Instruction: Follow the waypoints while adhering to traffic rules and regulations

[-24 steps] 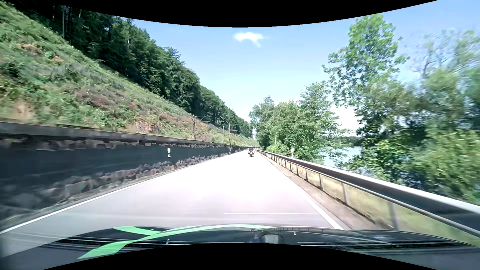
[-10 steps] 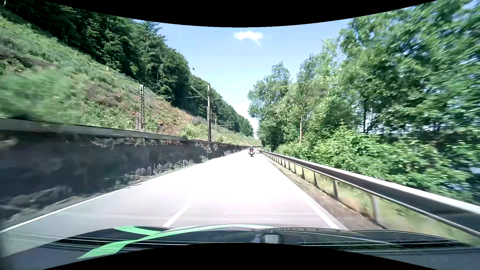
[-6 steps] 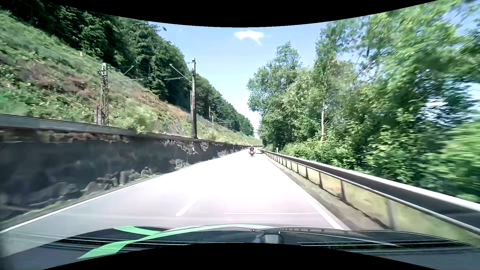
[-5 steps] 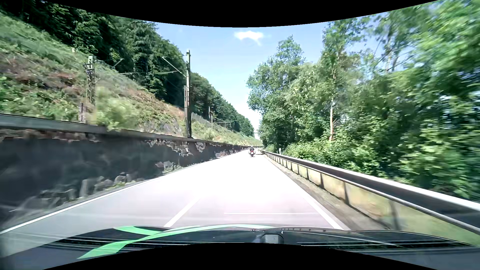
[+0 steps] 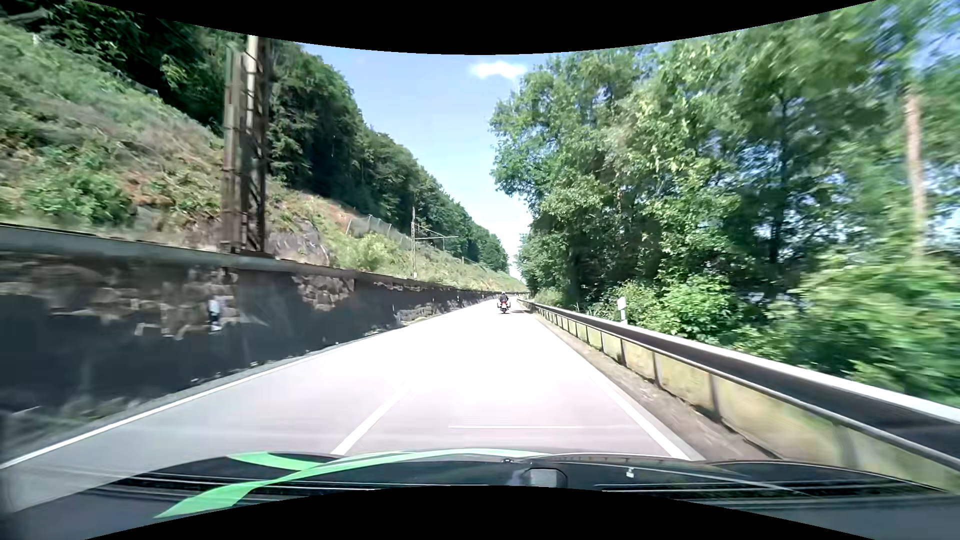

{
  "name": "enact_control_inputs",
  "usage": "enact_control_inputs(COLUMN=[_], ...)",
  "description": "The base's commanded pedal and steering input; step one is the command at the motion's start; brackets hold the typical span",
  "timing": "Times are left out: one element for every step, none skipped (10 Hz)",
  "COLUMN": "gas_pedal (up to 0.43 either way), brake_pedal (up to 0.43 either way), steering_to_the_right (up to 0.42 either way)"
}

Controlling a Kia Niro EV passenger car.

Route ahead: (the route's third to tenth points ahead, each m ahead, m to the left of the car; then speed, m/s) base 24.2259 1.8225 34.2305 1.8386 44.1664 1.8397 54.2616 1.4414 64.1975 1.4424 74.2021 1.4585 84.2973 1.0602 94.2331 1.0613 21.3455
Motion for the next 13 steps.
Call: enact_control_inputs(gas_pedal=[0.209,0.209,0.209,0.220,0.220,0.209,0.197,0.197,0.197,0.209,0.209,0.209,0.189], brake_pedal=[0.000,0.000,0.000,0.000,0.000,0.000,0.000,0.000,0.000,0.000,0.000,0.000,0.000], steering_to_the_right=[-0.003,-0.003,-0.003,-0.003,-0.003,-0.003,-0.003,-0.003,-0.003,-0.003,-0.003,-0.003,-0.003])
